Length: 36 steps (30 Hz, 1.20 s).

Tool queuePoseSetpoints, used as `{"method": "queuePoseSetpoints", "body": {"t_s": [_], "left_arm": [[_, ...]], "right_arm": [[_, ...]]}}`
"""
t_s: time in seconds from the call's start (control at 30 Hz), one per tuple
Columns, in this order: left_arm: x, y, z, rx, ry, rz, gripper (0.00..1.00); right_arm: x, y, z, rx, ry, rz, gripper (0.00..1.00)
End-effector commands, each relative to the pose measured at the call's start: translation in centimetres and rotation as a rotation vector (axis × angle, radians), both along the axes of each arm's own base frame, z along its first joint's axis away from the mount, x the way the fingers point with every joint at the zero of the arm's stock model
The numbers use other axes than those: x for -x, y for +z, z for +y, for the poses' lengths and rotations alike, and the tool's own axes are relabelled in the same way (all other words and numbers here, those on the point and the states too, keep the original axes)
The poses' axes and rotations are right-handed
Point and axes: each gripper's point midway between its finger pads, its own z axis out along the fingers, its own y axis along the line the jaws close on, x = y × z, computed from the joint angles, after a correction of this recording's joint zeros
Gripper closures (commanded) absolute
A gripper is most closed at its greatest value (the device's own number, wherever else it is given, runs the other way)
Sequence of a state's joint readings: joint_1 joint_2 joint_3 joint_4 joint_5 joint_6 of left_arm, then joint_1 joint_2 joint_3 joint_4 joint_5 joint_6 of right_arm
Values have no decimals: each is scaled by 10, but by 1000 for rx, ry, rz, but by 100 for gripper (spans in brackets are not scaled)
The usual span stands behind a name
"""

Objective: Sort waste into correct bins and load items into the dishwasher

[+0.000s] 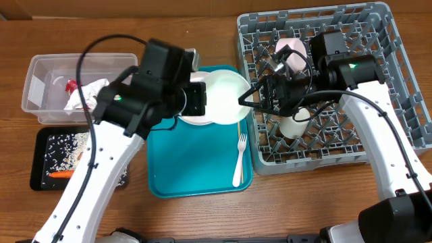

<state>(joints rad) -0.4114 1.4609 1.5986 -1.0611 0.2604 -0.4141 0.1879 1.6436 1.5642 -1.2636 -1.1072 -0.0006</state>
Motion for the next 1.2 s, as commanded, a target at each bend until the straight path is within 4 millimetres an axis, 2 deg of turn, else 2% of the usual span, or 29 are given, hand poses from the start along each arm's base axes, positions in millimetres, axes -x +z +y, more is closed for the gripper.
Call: {"method": "queuePoseSetpoints", "body": {"t_s": [0.0, 0.07, 0.23, 0.53, 0.83, 0.97, 1.1, 1.17], "left_arm": [[-2, 15, -5, 25, -26, -41, 96], [-3, 13, -5, 25, -28, -34, 96], [-3, 9, -13, 52, -54, -11, 96], [-2, 8, -15, 60, -61, -4, 96], [-4, 7, -16, 59, -61, -3, 96], [-4, 7, -16, 60, -61, -4, 96], [-5, 8, -16, 61, -61, -8, 96], [-5, 8, -16, 61, -61, -8, 96]], "right_arm": [[11, 34, 9, -191, 73, -40, 0], [14, 42, 11, -245, 100, -77, 0], [12, 44, 11, -254, 107, -108, 1], [2, 44, 13, -245, 111, -199, 13], [1, 44, 14, -246, 115, -208, 22], [1, 44, 14, -245, 115, -209, 29], [0, 38, 14, -209, 109, -214, 45], [1, 36, 17, -193, 114, -216, 49]]}}
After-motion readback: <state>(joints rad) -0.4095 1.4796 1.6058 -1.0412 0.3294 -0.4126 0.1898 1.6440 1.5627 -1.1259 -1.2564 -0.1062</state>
